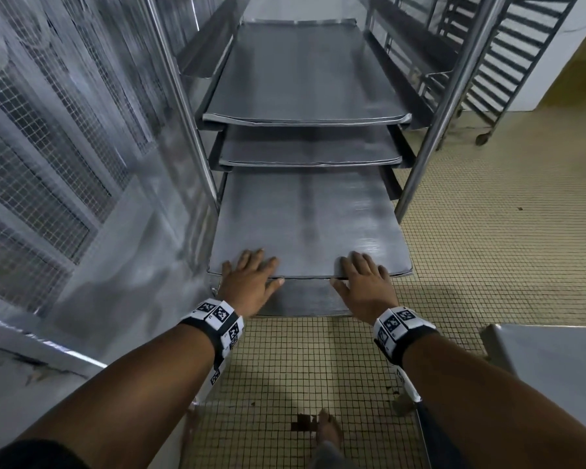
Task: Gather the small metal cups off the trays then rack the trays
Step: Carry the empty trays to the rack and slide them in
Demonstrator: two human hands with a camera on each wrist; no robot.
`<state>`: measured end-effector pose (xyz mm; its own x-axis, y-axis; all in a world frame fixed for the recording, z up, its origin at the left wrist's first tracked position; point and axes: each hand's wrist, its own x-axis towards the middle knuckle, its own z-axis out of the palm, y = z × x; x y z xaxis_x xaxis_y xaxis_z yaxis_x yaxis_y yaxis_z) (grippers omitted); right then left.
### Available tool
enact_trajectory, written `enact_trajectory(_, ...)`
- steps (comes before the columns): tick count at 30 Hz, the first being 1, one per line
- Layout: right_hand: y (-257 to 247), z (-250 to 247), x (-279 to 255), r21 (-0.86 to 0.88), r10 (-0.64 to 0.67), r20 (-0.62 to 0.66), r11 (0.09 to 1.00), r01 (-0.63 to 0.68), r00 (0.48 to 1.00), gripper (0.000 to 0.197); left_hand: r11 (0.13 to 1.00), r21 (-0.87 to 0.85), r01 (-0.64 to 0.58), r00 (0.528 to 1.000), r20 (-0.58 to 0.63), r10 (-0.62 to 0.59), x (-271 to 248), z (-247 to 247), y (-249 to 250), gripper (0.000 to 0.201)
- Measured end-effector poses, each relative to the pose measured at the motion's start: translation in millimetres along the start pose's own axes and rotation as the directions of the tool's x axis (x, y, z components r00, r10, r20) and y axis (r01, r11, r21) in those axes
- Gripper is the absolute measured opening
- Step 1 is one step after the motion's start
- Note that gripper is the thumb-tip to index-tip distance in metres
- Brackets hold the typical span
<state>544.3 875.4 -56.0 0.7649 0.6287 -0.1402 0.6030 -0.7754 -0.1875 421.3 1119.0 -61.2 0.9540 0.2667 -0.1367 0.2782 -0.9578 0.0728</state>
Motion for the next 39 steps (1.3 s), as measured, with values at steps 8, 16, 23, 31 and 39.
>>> enact_trajectory(8, 21.0, -10.8, 60.5, -0.009, -0.014, -0.024, 1.0, 0.014, 1.0, 0.068, 1.0, 0.015, 0.024, 1.0, -0.01, -0.024, 58.3, -7.1, -0.5, 0.067)
enact_trajectory(16, 43.7, -13.9, 112.6, -0.035, -0.044, -0.06, 0.999, 0.042, 0.997, 0.07, 0.997, 0.034, 0.067, 0.997, -0.041, -0.065, 112.0, -8.9, 4.6, 0.067)
enact_trajectory(23, 49.7, -19.7, 151.4, -0.033, -0.063, -0.099, 0.998, 0.06, 0.993, 0.072, 0.996, 0.037, 0.085, 0.995, -0.061, -0.082, 148.0, -15.3, -5.9, 0.072)
enact_trajectory(31, 46.5, -40.9, 197.8, 0.017, -0.079, -0.032, 0.997, 0.08, 0.996, 0.061, 0.983, 0.005, 0.185, 0.98, -0.074, -0.184, 181.4, -32.3, -17.9, 0.058)
enact_trajectory(39, 39.1, -39.5, 208.6, 0.025, -0.019, -0.037, 0.999, 0.02, 0.999, 0.053, 0.964, -0.081, 0.252, 0.962, -0.092, -0.259, 189.0, -27.4, -21.3, 0.056)
